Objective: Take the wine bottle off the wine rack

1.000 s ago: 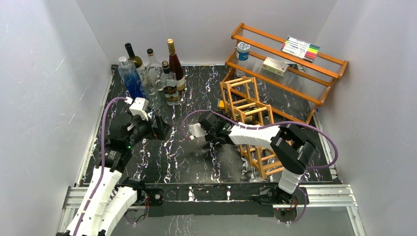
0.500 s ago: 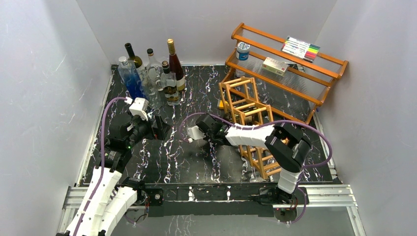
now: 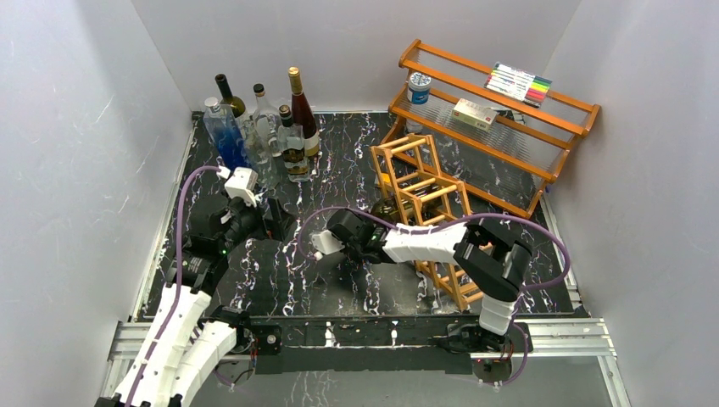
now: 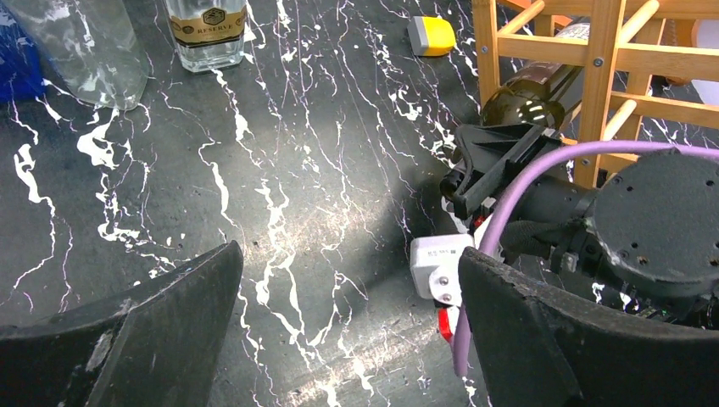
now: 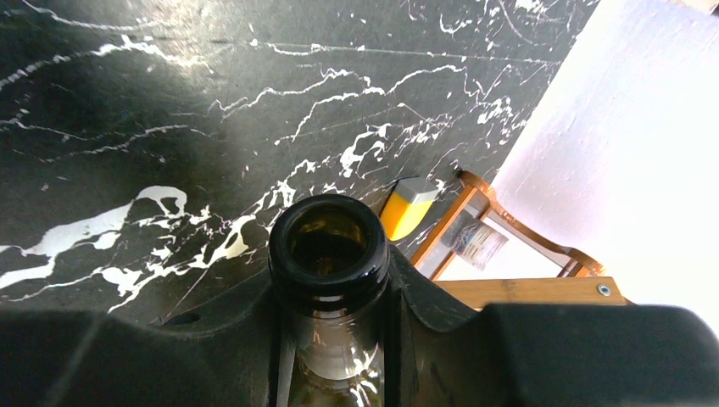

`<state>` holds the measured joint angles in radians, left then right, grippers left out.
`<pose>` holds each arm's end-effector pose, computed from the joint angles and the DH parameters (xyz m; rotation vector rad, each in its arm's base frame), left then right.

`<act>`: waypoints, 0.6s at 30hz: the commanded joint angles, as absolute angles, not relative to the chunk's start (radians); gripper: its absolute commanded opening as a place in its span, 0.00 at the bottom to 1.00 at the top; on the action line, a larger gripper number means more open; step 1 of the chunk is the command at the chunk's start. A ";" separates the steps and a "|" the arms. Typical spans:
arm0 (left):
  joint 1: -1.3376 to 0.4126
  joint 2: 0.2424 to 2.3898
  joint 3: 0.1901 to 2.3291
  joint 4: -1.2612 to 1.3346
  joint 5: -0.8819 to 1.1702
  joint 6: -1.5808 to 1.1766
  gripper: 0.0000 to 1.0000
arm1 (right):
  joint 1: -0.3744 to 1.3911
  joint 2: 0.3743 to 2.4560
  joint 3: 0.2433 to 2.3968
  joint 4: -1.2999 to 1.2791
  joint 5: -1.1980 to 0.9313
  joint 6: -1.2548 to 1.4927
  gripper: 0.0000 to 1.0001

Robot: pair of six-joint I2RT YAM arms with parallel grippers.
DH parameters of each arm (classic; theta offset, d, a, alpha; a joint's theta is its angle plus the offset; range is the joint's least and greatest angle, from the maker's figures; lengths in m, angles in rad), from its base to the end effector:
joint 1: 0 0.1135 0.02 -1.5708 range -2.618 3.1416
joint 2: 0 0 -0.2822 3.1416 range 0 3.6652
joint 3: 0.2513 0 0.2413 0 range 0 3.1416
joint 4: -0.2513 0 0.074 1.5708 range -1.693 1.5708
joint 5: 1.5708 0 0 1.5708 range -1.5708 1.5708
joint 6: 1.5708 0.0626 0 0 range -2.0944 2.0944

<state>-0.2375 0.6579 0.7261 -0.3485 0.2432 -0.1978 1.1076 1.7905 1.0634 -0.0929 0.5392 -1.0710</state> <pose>0.1474 -0.0512 0.3246 0.2089 1.8640 -0.5264 0.1999 0.3284 0.1850 -1.9343 1.2950 -0.6227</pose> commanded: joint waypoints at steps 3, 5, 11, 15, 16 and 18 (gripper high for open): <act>-0.234 0.671 0.721 -0.333 0.251 -0.189 0.98 | 1.187 1.749 1.031 0.004 0.414 -1.037 0.21; -0.233 0.664 0.720 -0.336 0.240 -0.190 0.98 | 1.216 1.720 1.039 0.021 0.411 -1.030 0.19; -0.234 0.620 0.721 -0.350 0.180 -0.198 0.98 | 1.299 1.720 1.052 0.105 0.439 -1.037 0.10; -0.234 0.594 0.720 -0.357 0.144 -0.201 0.98 | 1.330 1.724 1.092 0.108 0.447 -1.016 0.06; -0.233 0.590 0.719 -0.357 0.135 -0.201 0.98 | 1.337 1.723 1.104 0.107 0.443 -1.009 0.05; -0.234 0.585 0.720 -0.360 0.122 -0.202 0.98 | 1.359 1.722 1.132 0.101 0.440 -0.996 0.02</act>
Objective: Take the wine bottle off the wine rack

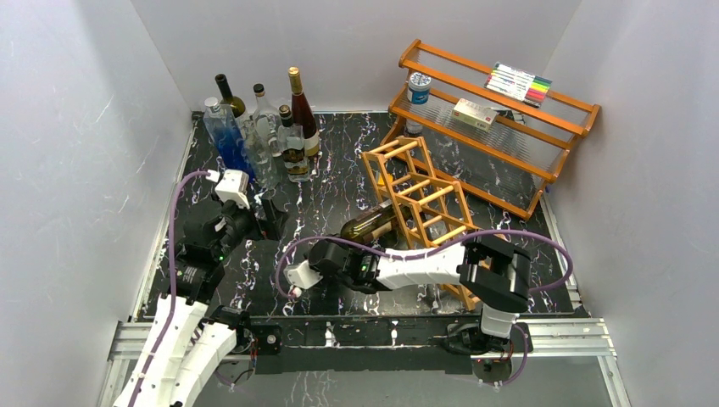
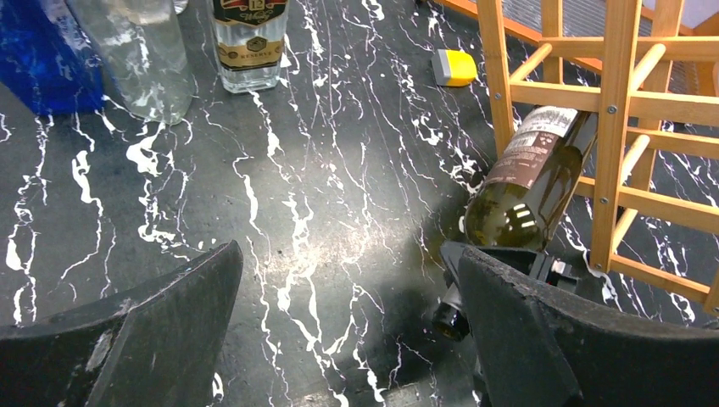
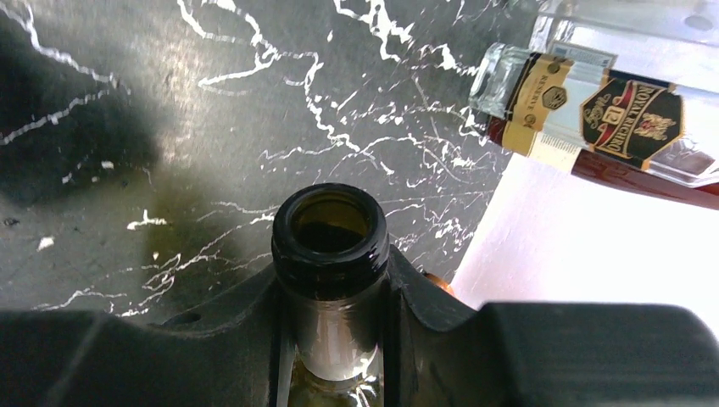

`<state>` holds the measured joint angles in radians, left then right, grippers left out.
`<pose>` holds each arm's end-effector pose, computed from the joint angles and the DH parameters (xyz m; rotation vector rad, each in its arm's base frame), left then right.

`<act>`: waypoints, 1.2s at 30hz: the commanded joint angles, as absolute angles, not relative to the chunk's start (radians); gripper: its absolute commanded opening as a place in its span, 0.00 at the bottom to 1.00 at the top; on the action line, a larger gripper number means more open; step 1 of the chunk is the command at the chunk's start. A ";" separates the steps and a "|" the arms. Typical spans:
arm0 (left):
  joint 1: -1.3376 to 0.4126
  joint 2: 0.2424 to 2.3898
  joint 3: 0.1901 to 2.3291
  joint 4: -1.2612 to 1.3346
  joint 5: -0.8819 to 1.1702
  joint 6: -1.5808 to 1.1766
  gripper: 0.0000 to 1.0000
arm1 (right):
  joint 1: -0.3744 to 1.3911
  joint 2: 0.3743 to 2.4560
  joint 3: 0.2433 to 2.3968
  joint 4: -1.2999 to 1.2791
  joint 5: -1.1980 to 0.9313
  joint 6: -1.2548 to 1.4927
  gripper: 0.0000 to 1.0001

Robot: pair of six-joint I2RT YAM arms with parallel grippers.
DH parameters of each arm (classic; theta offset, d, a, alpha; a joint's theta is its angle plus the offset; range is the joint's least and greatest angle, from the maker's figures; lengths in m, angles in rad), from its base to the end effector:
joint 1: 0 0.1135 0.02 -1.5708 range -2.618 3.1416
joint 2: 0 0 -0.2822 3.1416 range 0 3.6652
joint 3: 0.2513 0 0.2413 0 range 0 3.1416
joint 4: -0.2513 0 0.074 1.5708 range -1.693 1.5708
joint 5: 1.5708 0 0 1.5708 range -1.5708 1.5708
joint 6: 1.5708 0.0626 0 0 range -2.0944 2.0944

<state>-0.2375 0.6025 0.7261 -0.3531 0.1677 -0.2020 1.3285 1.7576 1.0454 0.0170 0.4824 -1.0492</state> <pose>0.1377 -0.0441 0.3309 0.1534 1.8147 -0.4633 0.1213 0.3696 0.2005 -1.9352 1.0486 -0.3902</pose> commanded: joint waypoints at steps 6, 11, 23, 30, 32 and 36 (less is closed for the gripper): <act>-0.234 0.581 0.722 -0.363 0.105 -0.204 0.98 | 1.413 1.711 1.200 0.100 0.441 -0.957 0.00; -0.232 0.572 0.724 -0.370 0.085 -0.204 0.98 | 1.446 1.719 1.256 0.097 0.432 -0.951 0.00; -0.230 0.538 0.730 -0.382 0.046 -0.209 0.98 | 1.444 1.562 1.286 0.114 0.332 -0.587 0.00; -0.229 0.561 0.774 -0.384 0.114 -0.262 0.98 | 1.277 1.351 1.091 0.296 0.094 -0.161 0.00; -0.229 0.588 0.812 -0.377 0.169 -0.297 0.98 | 1.244 1.318 1.043 0.336 0.097 -0.085 0.00; -0.230 0.688 0.892 -0.335 0.366 -0.351 0.98 | 1.215 1.322 1.029 0.304 0.121 -0.052 0.00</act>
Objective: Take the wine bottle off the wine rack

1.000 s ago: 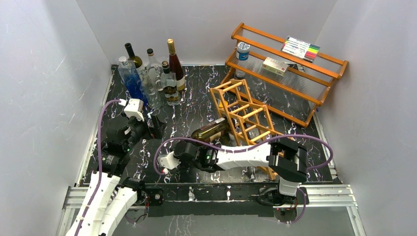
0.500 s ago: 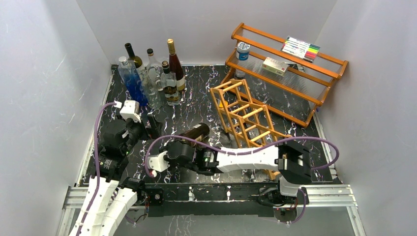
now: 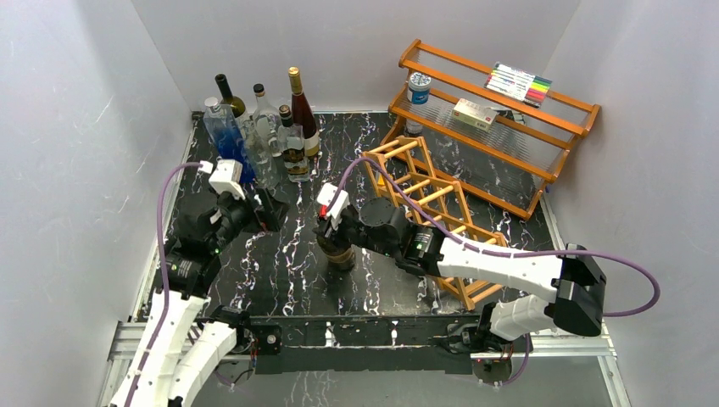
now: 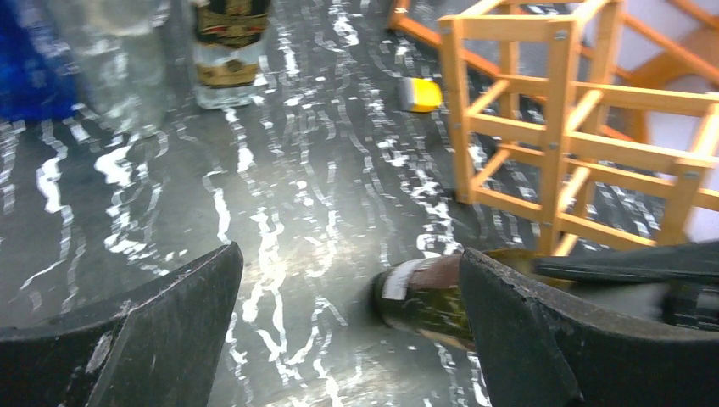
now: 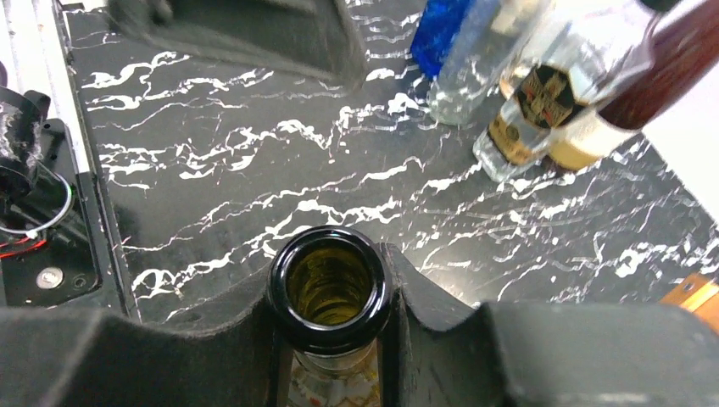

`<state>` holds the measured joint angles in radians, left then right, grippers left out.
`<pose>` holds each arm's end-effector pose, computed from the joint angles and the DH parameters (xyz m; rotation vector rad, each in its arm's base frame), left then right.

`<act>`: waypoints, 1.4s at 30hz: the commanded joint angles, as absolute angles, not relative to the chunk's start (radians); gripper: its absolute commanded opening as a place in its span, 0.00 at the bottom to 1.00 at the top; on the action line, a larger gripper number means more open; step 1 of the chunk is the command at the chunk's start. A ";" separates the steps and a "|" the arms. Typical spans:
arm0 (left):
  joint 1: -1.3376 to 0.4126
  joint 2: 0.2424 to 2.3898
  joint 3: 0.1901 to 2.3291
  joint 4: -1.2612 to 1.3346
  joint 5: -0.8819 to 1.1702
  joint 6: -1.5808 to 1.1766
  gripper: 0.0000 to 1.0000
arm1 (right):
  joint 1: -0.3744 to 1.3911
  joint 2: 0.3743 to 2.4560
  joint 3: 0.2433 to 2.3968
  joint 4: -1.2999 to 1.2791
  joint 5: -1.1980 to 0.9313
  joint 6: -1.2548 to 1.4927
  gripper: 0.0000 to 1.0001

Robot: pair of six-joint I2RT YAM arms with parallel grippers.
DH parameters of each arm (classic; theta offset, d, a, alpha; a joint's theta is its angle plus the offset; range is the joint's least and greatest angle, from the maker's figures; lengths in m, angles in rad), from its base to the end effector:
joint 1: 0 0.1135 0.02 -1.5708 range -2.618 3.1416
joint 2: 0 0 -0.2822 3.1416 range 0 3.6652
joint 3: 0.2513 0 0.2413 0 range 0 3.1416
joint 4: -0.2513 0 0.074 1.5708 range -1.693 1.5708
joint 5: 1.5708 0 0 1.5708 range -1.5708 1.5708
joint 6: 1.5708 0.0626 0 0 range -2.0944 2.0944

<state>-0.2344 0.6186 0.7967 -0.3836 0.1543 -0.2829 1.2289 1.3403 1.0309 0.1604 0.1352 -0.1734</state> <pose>0.1364 -0.0425 0.3499 0.0694 1.8009 -0.5085 0.1189 0.3090 0.3540 -1.0577 1.4120 0.6607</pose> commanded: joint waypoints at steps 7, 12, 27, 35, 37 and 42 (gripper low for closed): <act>-0.230 0.767 0.997 -0.327 0.566 -0.371 0.98 | 1.173 1.325 0.960 0.330 0.150 0.015 0.00; -0.229 0.796 1.033 -0.318 0.648 -0.419 0.98 | 1.149 1.313 0.931 0.324 0.216 0.065 0.06; -0.230 0.833 1.091 -0.298 0.687 -0.522 0.98 | 1.133 1.326 0.965 0.257 0.220 0.032 0.60; -0.232 0.821 1.076 -0.299 0.677 -0.533 0.98 | 1.133 1.289 1.001 0.208 0.204 0.012 0.94; -0.233 0.817 1.083 -0.299 0.678 -0.534 0.98 | 1.134 1.257 0.999 0.184 0.206 -0.001 0.98; -0.247 0.815 1.100 -0.330 0.654 -0.501 0.98 | 1.134 1.121 0.975 0.115 0.213 -0.033 0.98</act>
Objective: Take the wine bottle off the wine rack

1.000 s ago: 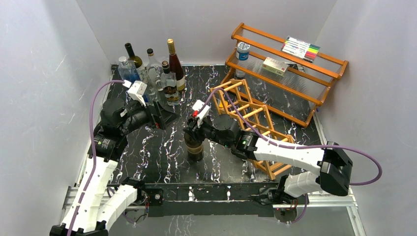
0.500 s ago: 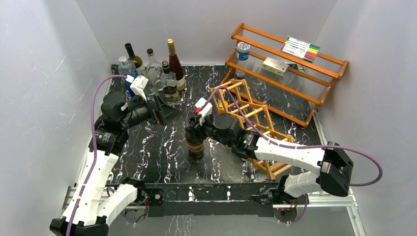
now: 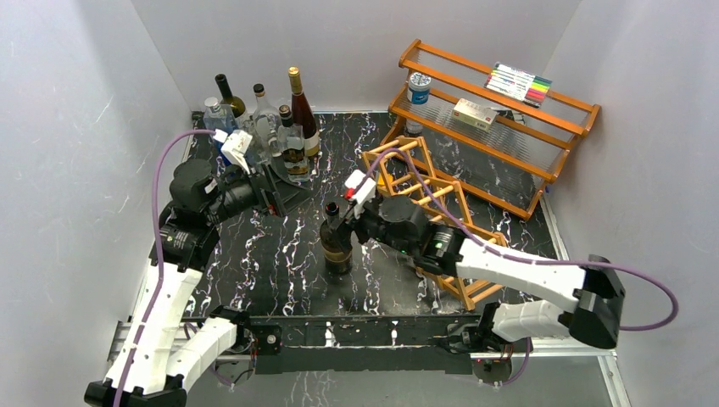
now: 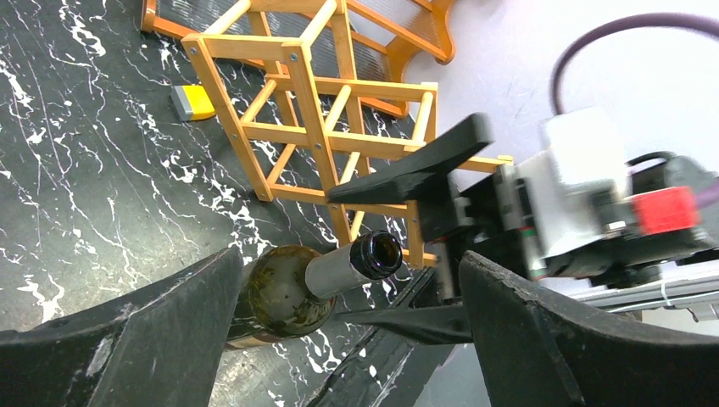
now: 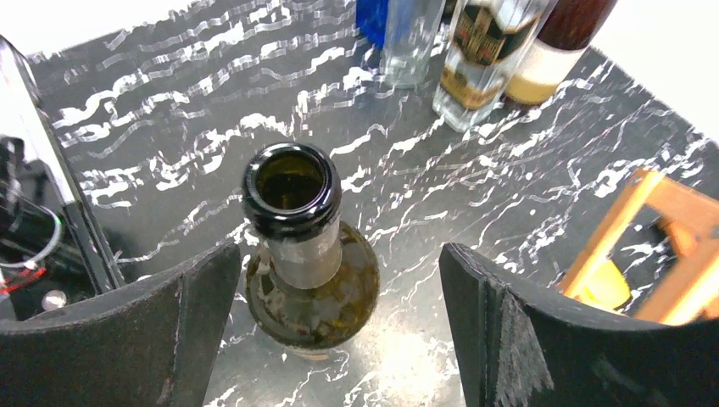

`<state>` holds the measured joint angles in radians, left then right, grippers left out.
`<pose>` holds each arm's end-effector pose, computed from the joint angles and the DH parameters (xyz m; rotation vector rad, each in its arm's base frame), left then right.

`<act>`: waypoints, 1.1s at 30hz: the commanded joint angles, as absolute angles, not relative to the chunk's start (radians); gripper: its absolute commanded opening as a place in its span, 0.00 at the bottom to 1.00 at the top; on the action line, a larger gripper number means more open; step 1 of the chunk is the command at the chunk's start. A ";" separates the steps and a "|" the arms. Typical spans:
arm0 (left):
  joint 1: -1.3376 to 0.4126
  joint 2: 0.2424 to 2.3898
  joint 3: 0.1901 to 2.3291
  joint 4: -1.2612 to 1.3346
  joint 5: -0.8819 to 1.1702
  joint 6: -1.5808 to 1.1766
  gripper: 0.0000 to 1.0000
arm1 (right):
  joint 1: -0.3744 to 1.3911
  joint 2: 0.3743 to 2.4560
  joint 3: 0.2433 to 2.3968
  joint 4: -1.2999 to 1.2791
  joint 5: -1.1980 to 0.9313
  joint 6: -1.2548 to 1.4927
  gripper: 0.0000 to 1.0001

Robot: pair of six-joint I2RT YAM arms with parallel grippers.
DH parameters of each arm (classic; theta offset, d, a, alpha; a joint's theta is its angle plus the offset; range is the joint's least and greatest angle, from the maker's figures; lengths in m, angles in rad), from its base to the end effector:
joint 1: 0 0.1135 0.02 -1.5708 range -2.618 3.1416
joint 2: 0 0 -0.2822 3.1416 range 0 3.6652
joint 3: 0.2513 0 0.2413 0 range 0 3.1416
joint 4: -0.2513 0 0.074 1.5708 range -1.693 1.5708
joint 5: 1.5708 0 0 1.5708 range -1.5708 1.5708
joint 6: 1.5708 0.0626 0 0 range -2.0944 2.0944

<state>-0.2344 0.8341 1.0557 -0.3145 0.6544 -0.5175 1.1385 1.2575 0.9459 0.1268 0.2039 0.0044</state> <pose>0.1549 -0.0762 0.4210 0.2787 1.7451 -1.0978 0.1401 0.2733 0.3426 -0.8338 1.5926 0.6503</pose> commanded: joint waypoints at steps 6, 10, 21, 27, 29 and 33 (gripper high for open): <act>-0.345 0.862 1.127 -0.400 0.535 -0.425 0.98 | 1.134 0.940 0.971 0.010 0.217 -0.062 0.98; -0.587 0.928 1.171 -0.425 0.247 -0.366 0.98 | 1.134 0.859 0.991 -0.051 0.285 -0.086 0.98; -1.100 1.173 1.262 -0.598 -0.574 -0.286 0.83 | 1.134 0.704 1.002 -0.140 0.388 -0.125 0.98; -1.114 1.207 1.286 -0.621 -0.620 -0.308 0.35 | 1.134 0.676 0.993 -0.166 0.400 -0.130 0.98; -1.073 1.211 1.296 -0.625 -0.597 -0.282 0.19 | 1.133 0.671 0.989 -0.166 0.403 -0.129 0.98; -0.635 1.191 1.377 -0.552 -0.408 -0.075 0.00 | 1.133 0.679 1.001 -0.182 0.406 -0.127 0.98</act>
<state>-0.9024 1.2232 1.2732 -0.6113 -0.4633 -0.2634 1.1381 0.6868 0.9611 -0.1890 0.3885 -0.1162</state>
